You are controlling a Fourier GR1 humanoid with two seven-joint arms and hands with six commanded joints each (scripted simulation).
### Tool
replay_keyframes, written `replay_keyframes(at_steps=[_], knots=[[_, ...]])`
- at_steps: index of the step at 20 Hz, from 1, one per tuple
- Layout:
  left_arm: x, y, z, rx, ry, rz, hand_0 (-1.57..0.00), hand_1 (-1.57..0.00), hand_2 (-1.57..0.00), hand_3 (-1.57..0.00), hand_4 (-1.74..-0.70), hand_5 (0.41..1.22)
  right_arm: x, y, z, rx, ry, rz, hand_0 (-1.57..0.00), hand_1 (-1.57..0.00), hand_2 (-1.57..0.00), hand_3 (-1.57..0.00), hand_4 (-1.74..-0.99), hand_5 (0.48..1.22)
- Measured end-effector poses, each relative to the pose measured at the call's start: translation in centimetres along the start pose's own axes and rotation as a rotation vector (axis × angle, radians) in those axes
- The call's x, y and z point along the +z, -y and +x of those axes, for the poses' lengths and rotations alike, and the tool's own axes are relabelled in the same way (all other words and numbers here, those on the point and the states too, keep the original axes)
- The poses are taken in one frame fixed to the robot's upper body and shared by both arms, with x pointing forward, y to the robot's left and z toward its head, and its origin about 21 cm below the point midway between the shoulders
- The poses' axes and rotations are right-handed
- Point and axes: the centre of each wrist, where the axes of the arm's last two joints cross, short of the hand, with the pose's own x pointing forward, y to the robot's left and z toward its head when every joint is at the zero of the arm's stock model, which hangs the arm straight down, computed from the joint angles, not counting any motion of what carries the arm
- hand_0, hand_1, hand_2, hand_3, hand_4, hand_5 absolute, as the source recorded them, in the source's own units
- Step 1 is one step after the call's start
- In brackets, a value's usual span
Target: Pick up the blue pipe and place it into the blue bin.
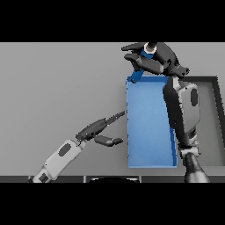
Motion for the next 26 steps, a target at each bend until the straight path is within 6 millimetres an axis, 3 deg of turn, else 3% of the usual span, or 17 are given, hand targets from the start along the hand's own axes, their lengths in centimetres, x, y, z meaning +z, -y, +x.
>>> replay_keyframes(at_steps=[2, 5, 13, 15, 16, 19, 21, 22, 24, 26], knots=[[0.4, 0.1, 0.0, -0.007, 0.008, 0.011, 0.00, 0.00, 0.00, 0.00, -0.83, 0.465, 1.5, 2.6, -1.6, -0.016, -0.067, -0.100, -1.57, -1.57, -1.57, -1.57, -1.499, 1.221], [0.3, -0.2, -0.1, -0.012, -0.007, 0.012, 0.00, 0.00, 0.00, 0.00, -0.82, 0.462, 3.2, 4.7, -4.6, -0.040, -0.192, -0.218, -1.57, -1.57, -1.57, -1.57, -1.499, 1.221], [0.7, -0.3, 0.1, -0.015, -0.001, 0.014, 0.00, 0.00, 0.00, 0.00, -0.83, 0.470, 9.8, 6.0, -13.0, -0.130, -0.528, -0.446, -1.57, -1.57, -1.57, -1.57, -1.499, 1.221], [0.6, -0.2, 0.0, -0.012, 0.000, 0.008, 0.00, 0.00, 0.00, 0.00, -0.83, 0.470, 10.9, 5.6, -14.7, -0.123, -0.610, -0.481, -1.57, -1.57, -1.57, -1.08, -1.586, 1.221], [0.8, -0.1, 0.0, -0.012, 0.008, 0.009, 0.00, 0.00, 0.00, 0.00, -0.83, 0.471, 11.5, 5.4, -15.4, -0.132, -0.643, -0.491, -1.57, -1.57, -1.57, -1.18, -1.569, 1.221], [0.5, 0.3, 0.0, -0.009, -0.006, 0.007, 0.00, 0.00, 0.00, 0.00, -0.83, 0.475, 13.1, 4.5, -17.1, -0.126, -0.748, -0.486, -1.57, -1.57, -1.57, -0.69, -1.653, 1.205], [0.3, 0.3, -0.1, -0.016, -0.018, 0.004, 0.00, 0.00, 0.00, 0.00, -0.83, 0.474, 13.5, 3.5, -18.3, -0.130, -0.827, -0.495, -1.57, -1.57, -1.57, -1.01, -1.583, 1.199], [0.3, 0.1, 0.1, -0.016, -0.008, 0.010, 0.00, 0.00, 0.00, 0.00, -0.83, 0.474, 13.8, 3.3, -18.9, -0.151, -0.869, -0.510, -1.46, -1.38, -1.33, -0.81, -1.534, 1.190], [0.1, 0.1, 0.3, -0.012, -0.015, 0.011, 0.00, 0.00, 0.00, 0.00, -0.83, 0.476, 14.2, 3.2, -19.9, -0.213, -0.960, -0.524, -0.94, -0.88, -0.85, -0.52, -1.404, 1.159], [0.3, 0.2, 0.3, -0.011, -0.002, -0.001, 0.00, 0.00, 0.00, 0.00, -0.83, 0.476, 13.9, 3.0, -20.2, -0.252, -1.020, -0.512, -0.60, -0.57, -0.55, -0.33, -1.302, 1.182]])
